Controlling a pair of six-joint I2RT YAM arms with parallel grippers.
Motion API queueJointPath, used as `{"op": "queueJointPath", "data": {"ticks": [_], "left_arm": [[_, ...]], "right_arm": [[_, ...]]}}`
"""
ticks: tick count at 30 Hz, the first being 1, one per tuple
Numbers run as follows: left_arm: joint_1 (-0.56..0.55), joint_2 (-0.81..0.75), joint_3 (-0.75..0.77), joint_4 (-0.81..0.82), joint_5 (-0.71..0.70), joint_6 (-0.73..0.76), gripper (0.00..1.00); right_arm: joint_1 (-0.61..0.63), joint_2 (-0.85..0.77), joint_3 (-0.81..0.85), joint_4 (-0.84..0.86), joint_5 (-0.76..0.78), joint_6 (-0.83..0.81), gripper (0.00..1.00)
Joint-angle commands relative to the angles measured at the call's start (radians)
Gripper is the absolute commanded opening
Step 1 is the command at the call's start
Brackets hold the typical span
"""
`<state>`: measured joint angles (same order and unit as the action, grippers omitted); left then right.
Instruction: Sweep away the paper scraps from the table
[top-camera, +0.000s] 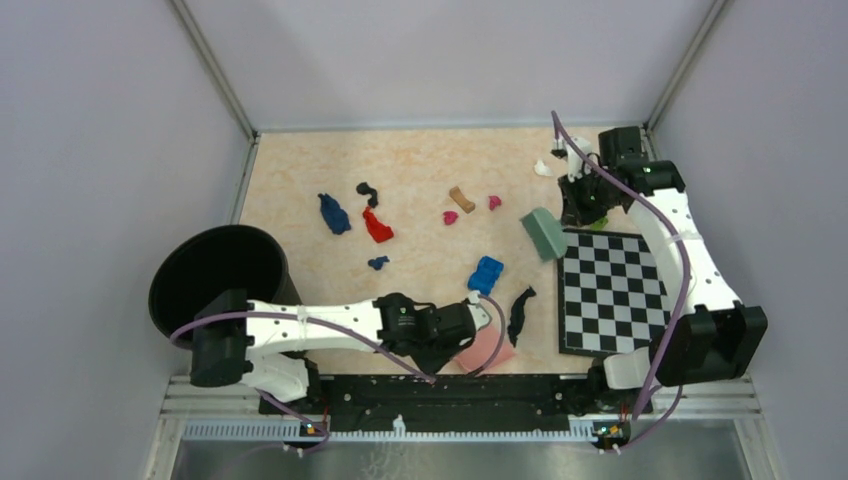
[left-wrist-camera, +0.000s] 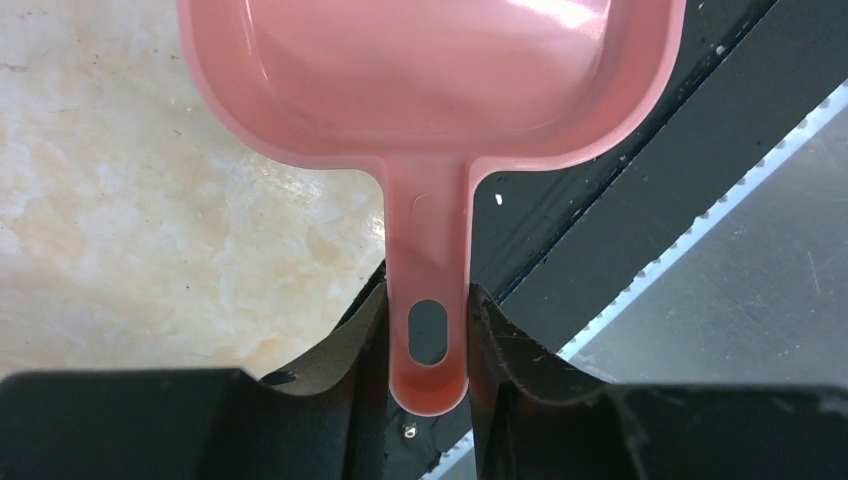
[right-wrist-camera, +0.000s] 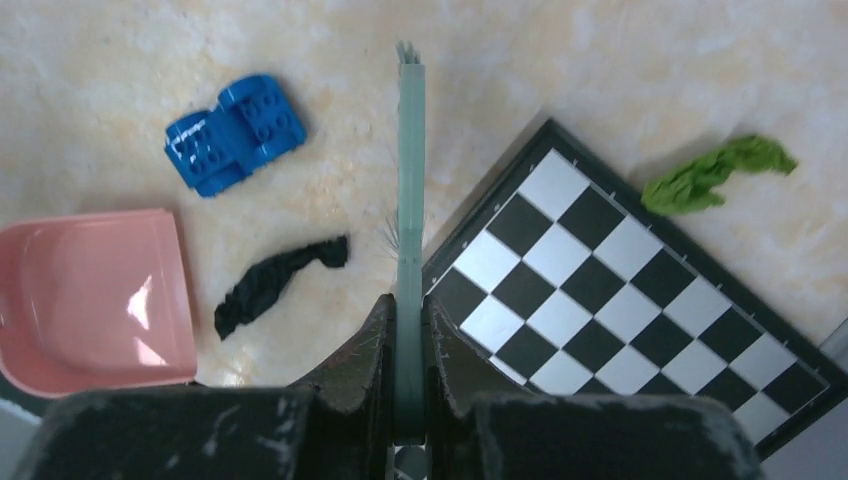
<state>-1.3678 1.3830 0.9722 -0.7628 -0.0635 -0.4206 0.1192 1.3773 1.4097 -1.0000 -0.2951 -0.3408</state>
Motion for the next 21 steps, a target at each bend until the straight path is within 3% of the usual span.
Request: {"op": "queueJointPath", "data": {"ticks": [1,11,21], "left_arm": [[-0.013,0.06,0.102,-0.121,0.01,0.047,0.0],[-0.014,0.224,0.215,-0.147,-0.002,0.127,0.0],[-0.014,0.336,0.29,-0.063,-0.038,0.102,0.0]], "right_arm": [[0.022,0.003,0.013,-0.158,0.083,0.011,0.0],[0.133,0.002,-0.161,-0.076,0.088,0.137,0.0],[0.135,-0.021,-0.096,-0.182,-0.025,0.129,0.0]]}}
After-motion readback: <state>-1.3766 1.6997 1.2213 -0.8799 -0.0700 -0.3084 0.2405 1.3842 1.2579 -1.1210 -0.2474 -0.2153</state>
